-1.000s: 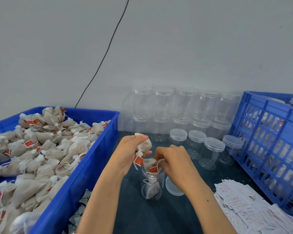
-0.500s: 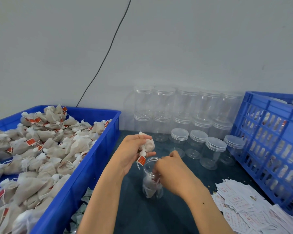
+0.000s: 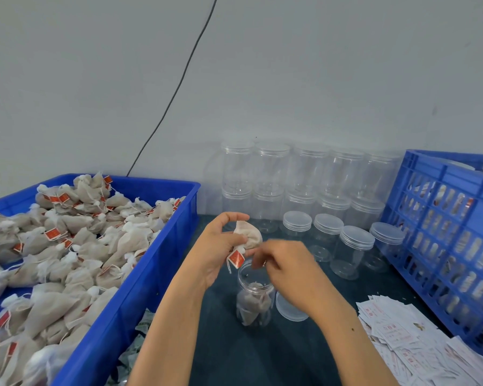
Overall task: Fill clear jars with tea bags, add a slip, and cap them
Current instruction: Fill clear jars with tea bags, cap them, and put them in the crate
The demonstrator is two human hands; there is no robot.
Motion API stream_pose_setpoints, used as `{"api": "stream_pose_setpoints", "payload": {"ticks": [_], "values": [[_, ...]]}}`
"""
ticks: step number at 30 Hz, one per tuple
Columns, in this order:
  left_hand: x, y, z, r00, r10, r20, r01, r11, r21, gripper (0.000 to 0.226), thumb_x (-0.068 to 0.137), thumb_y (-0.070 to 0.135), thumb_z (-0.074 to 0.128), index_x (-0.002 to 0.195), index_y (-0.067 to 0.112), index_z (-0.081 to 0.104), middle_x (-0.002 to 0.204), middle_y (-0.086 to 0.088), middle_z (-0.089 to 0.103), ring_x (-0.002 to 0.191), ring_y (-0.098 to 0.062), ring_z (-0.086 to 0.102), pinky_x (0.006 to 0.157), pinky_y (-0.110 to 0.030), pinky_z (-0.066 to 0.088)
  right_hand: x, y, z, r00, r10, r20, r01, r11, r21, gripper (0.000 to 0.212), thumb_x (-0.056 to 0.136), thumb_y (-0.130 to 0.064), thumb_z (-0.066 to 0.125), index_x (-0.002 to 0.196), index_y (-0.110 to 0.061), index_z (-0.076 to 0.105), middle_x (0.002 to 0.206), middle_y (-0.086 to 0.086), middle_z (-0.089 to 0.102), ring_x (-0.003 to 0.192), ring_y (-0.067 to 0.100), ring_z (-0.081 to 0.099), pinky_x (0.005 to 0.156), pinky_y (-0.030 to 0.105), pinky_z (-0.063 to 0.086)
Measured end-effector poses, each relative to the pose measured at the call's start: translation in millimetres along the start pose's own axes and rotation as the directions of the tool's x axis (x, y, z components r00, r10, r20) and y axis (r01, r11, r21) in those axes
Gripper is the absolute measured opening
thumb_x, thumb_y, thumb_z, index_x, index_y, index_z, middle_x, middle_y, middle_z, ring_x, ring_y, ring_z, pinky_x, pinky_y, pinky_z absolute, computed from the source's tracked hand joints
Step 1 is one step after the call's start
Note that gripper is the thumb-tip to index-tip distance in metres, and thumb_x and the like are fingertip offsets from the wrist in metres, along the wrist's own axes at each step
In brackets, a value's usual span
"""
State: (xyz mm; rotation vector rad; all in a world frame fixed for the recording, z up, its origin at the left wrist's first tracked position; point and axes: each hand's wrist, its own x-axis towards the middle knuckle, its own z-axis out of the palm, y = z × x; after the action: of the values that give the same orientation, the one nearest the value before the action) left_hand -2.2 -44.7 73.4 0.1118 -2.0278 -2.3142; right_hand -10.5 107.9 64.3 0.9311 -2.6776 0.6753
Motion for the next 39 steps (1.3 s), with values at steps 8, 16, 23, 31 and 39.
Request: {"api": "stream_pose_setpoints", "payload": {"ticks": [8,16,23,31,39], "values": [[0.6,1.3,5.4,0.975,-0.020,0.221,0.055,0.987,-0.151,0.028,0.096,-0.001,0.044,0.116,-0.005,0.063,0.103,-0.024,0.068,0.085,-0.028,0.069,0.080,-0.039,0.058,1.0,7.4,3.3,0.948,-0.139,-0.285,0.170,0.982,0.085,0.036,0.081,-0.027,0.073,0.113,-0.032,0.056,0.111,-0.016,0.045,0.103,0.006,0.046,0.083,0.021,0.044],[0.2,2.1,-13.8,0.998,0.038,0.055,-0.058,0.902,0.428,0.038,0.094,-0.002,0.045,0.111,0.023,0.067,0.107,-0.001,0.072,0.093,-0.022,0.069,0.078,-0.027,0.055,6.1,18.0,1.6,0.919,0.201,-0.340,-0.008,0.871,0.491,0.009,0.086,-0.018,0.070,0.084,-0.026,0.066,0.076,-0.019,0.067,0.074,-0.005,0.062,0.066,0.007,0.045],[1.9,-6.6,-34.1,0.937,-0.179,0.299,-0.088,0.710,0.699,0.063,0.084,0.021,0.074,0.137,0.032,0.042,0.133,0.011,0.052,0.123,-0.008,0.049,0.098,-0.028,0.047,4.6,16.9,15.0,0.978,0.173,-0.115,-0.125,0.930,0.345,0.020,0.087,-0.018,0.067,0.093,-0.030,0.054,0.077,-0.009,0.069,0.071,0.005,0.062,0.071,0.025,0.050],[10.9,-23.0,-24.6,0.919,-0.196,0.342,-0.113,0.699,0.706,0.062,0.070,0.022,0.087,0.122,0.028,0.055,0.119,0.013,0.062,0.109,-0.006,0.060,0.101,-0.030,0.047,7.9,12.2,18.9,0.990,-0.088,0.106,0.113,0.959,-0.261,0.018,0.091,-0.022,0.059,0.102,-0.032,0.070,0.101,-0.009,0.064,0.095,0.017,0.044,0.077,0.032,0.028],[12.4,-25.6,-23.5,0.915,-0.198,0.352,-0.122,0.694,0.710,0.051,0.068,0.020,0.087,0.109,0.030,0.059,0.112,0.014,0.065,0.100,-0.006,0.063,0.096,-0.029,0.049,0.6,16.4,18.8,0.973,-0.007,0.229,0.068,0.963,-0.259,0.031,0.092,-0.021,0.054,0.116,-0.036,0.067,0.115,-0.006,0.055,0.096,0.026,0.038,0.077,0.028,0.023]]}}
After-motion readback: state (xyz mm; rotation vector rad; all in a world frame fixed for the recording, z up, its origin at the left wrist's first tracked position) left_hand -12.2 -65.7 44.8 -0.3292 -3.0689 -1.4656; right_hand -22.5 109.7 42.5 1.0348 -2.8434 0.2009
